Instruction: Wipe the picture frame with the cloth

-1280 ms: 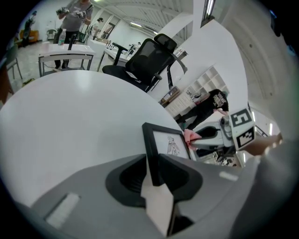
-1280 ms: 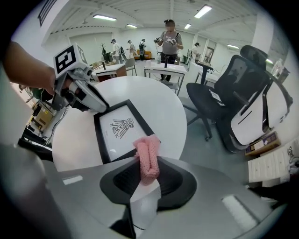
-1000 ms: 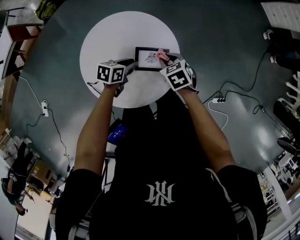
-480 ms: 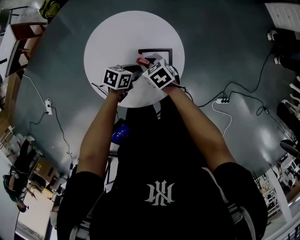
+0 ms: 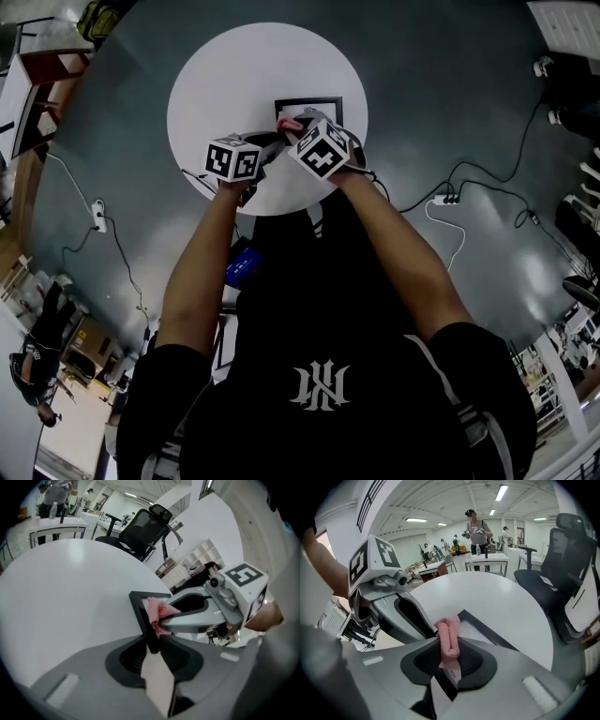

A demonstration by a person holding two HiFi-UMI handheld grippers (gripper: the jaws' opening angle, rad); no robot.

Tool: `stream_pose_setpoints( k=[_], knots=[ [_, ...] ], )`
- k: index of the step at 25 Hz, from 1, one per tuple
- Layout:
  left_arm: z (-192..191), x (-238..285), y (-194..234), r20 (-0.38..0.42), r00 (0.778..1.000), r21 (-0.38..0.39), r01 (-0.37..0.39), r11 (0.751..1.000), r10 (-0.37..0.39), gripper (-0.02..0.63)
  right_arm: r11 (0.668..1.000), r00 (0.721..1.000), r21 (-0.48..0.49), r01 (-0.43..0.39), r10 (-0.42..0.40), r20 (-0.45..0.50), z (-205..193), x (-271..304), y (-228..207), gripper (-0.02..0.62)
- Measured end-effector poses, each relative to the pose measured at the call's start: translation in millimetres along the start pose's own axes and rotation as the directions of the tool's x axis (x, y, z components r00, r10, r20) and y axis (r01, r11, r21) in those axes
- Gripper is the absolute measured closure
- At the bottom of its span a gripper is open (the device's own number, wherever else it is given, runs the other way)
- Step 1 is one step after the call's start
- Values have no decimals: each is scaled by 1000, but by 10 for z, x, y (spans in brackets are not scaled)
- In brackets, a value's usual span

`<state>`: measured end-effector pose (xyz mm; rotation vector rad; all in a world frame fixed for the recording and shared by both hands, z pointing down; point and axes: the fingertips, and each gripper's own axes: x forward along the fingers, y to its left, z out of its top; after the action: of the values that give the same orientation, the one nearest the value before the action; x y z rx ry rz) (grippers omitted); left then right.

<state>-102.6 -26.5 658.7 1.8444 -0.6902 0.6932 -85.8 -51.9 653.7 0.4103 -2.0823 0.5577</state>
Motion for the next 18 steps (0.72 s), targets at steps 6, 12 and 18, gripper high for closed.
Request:
stream_pose_setpoints(
  k=[6, 12, 18],
  knots=[
    [19, -12, -18, 6, 1000, -4, -1, 1000, 1, 517, 997, 996, -33, 70, -72, -51, -185, -179, -187, 514],
    [2, -32, -19, 14, 1000, -5, -2, 1000, 2, 517, 987, 981, -65, 146, -153, -115, -452, -372, -434, 514],
    [1, -14, -23, 13, 1000, -19, -9, 1000, 10, 518, 975, 972, -143, 167, -188, -144, -541, -456, -473, 514]
  ],
)
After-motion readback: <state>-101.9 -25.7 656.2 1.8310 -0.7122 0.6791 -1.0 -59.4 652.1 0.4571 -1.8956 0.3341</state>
